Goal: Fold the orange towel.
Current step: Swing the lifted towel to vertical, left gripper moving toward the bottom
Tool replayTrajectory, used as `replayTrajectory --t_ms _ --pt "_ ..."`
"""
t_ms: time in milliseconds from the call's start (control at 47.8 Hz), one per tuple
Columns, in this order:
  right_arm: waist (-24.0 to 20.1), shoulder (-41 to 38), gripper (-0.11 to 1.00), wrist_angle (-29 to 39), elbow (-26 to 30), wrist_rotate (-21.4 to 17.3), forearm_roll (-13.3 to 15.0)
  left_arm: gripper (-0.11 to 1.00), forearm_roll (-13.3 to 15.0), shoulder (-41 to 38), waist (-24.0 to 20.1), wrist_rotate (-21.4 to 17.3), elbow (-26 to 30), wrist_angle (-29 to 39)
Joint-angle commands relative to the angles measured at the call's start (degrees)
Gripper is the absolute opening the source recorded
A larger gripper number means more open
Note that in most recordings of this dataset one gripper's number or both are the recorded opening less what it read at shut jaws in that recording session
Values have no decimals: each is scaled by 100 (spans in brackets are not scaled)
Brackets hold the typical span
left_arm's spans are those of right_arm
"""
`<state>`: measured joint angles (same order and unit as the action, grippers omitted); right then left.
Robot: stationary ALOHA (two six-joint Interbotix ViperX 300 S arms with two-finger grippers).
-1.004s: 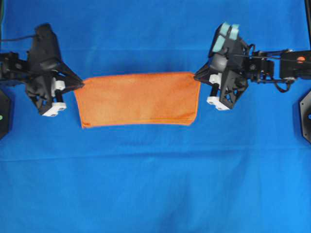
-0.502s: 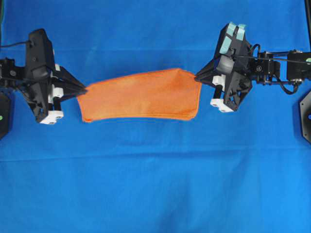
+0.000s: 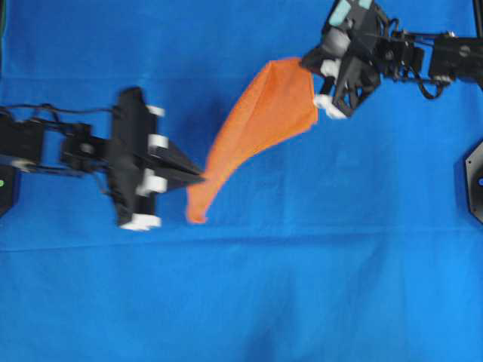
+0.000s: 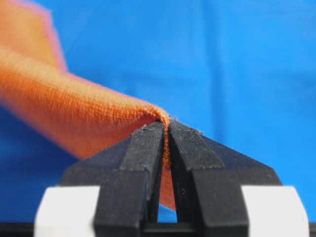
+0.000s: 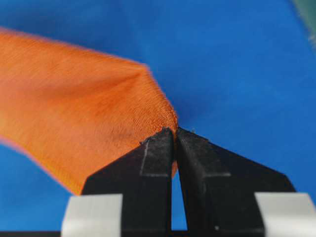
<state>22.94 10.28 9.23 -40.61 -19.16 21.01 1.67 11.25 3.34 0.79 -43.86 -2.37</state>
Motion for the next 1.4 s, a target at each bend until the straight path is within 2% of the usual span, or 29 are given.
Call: replayTrajectory --t_ms 0,230,418,627,857,1025,1234,1380 --pt "193 -79 3 -44 343 -9 185 1 -9 -281 123 -202 545 -62" --pt "483 -431 3 -44 826 -9 563 1 -9 -1090 308 -844 1521 -53" --pt "536 -686 3 -53 1204 -9 817 1 -9 -1468 387 -958 2004 -53" --pt "563 -826 3 -62 1424 -9 914 1 -9 -1635 422 -1037 2162 -53" --pt "747 -571 3 -35 1116 -26 914 1 -9 -1916 422 -1081 2540 -149" --pt "853 -167 3 -26 659 -79 914 1 -9 -2426 422 -1397 3164 -211" --pt "923 360 3 -26 62 -114 888 1 -9 -2979 431 -1424 3867 -158" --pt "923 396 3 -35 -26 -123 879 1 -9 -3006 431 -1424 3841 -141"
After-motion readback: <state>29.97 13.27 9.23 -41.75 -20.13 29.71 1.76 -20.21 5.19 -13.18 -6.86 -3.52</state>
